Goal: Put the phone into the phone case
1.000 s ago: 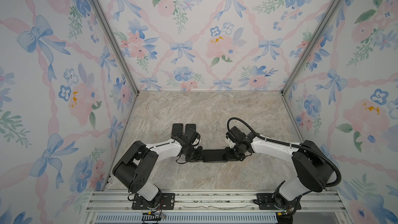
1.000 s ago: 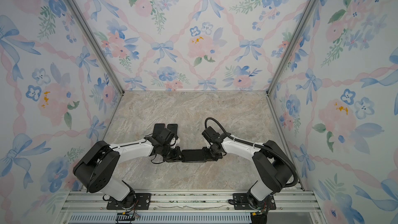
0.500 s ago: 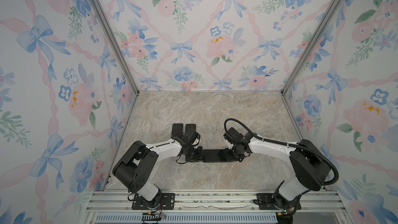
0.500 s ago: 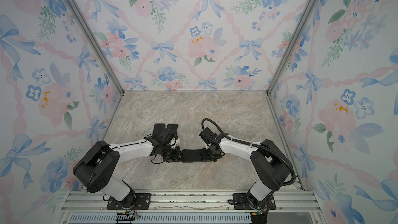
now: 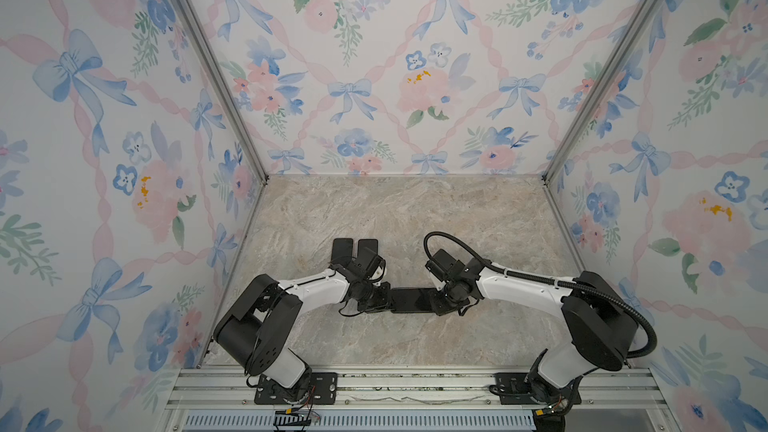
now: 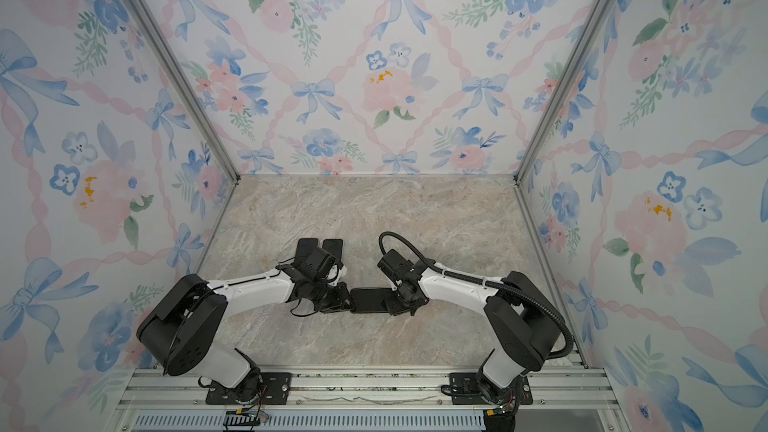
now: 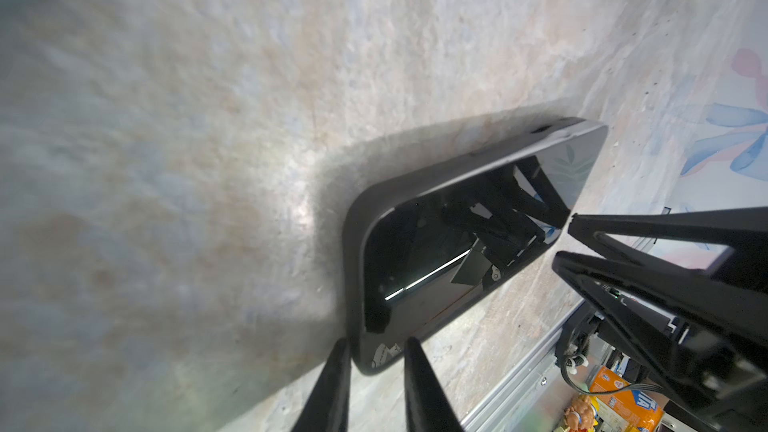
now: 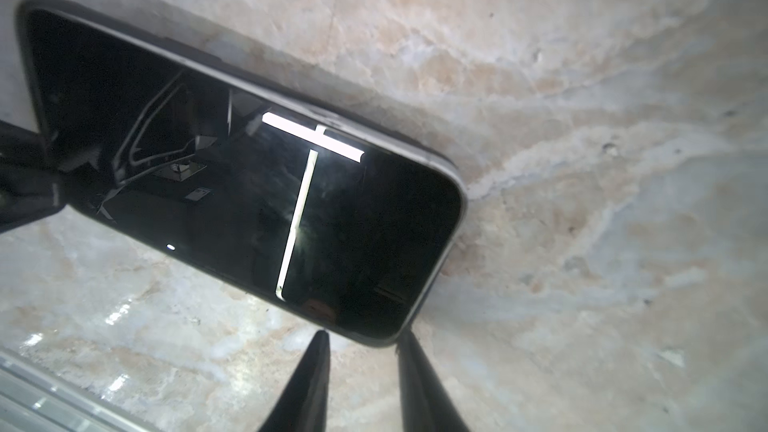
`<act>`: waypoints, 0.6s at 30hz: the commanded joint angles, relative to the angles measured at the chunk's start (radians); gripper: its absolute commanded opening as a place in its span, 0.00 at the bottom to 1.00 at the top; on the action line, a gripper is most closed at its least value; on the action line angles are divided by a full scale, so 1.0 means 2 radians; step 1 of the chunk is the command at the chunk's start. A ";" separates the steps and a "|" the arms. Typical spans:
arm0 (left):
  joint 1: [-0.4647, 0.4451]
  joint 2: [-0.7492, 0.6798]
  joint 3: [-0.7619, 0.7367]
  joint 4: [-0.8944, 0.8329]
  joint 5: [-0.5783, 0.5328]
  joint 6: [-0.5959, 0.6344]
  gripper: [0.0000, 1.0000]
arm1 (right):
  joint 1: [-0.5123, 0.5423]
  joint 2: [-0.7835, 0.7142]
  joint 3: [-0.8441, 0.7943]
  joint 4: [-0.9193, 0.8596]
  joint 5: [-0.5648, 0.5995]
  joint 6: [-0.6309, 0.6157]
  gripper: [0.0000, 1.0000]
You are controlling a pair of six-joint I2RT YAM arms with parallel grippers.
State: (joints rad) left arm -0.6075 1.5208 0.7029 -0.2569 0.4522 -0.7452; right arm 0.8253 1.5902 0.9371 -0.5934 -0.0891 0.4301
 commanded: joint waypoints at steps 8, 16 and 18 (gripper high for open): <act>-0.019 -0.069 -0.017 -0.015 -0.031 -0.041 0.28 | -0.014 -0.020 0.035 0.003 0.003 -0.135 0.59; -0.065 -0.072 -0.051 0.030 -0.020 -0.095 0.30 | -0.029 0.030 0.067 0.035 -0.008 -0.182 0.69; -0.067 -0.070 -0.054 0.036 -0.018 -0.098 0.32 | -0.034 0.054 0.071 0.041 -0.020 -0.183 0.70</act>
State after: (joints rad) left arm -0.7334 1.3884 0.6109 -0.2264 0.4049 -0.9001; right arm 0.7757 1.6543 1.0523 -0.5373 -0.0933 0.1047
